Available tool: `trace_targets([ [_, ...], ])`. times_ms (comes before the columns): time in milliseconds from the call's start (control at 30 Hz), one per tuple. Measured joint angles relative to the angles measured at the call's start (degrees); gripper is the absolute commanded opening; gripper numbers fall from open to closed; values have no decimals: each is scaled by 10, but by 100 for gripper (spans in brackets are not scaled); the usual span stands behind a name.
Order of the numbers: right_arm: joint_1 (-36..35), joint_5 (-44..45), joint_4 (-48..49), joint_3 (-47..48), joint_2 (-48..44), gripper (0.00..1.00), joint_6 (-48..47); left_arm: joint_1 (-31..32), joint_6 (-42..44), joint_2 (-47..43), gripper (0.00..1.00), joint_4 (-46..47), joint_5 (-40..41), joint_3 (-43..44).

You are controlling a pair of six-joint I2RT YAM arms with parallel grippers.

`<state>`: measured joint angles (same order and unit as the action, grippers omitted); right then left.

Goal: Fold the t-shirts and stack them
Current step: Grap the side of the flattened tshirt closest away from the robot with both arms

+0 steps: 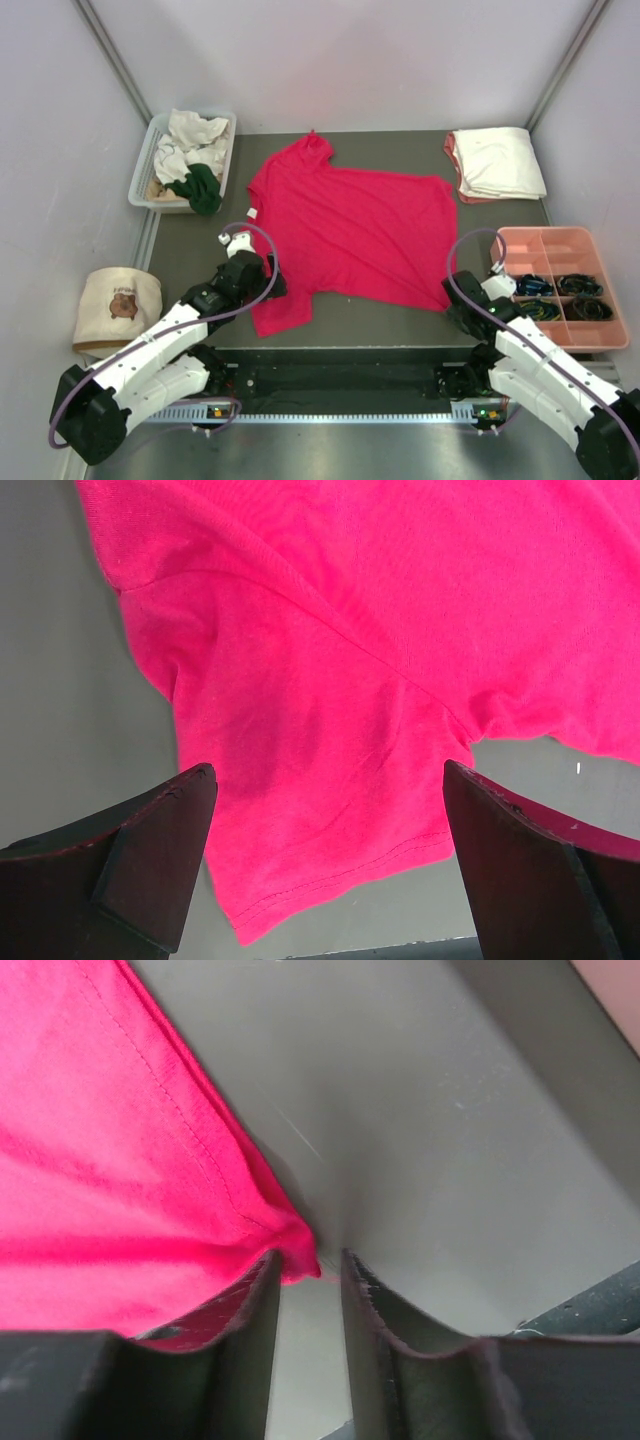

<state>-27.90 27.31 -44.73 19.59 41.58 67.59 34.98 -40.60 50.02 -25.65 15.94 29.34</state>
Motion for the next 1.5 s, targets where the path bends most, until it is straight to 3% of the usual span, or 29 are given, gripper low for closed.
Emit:
trace_targets([
  [300,0,-4,20,-1,9,0,0,0,0,-1,99,0,0,0],
  [600,0,-4,23,-1,9,0,-1,0,-9,-4,99,-4,3,0],
  [900,0,-9,37,-1,19,0,-11,12,-109,-12,99,-61,7,-43],
  [1100,0,-16,60,-1,33,0,-23,92,-204,-79,99,-137,35,-53],
  [1333,0,-20,78,-1,42,0,-38,172,-300,-88,98,-201,74,-53],
  [1433,0,-25,83,-1,42,0,-41,187,-328,-73,93,-213,85,-54],
  [1500,0,-29,85,-1,42,0,-42,196,-344,-60,85,-216,93,-56],
])
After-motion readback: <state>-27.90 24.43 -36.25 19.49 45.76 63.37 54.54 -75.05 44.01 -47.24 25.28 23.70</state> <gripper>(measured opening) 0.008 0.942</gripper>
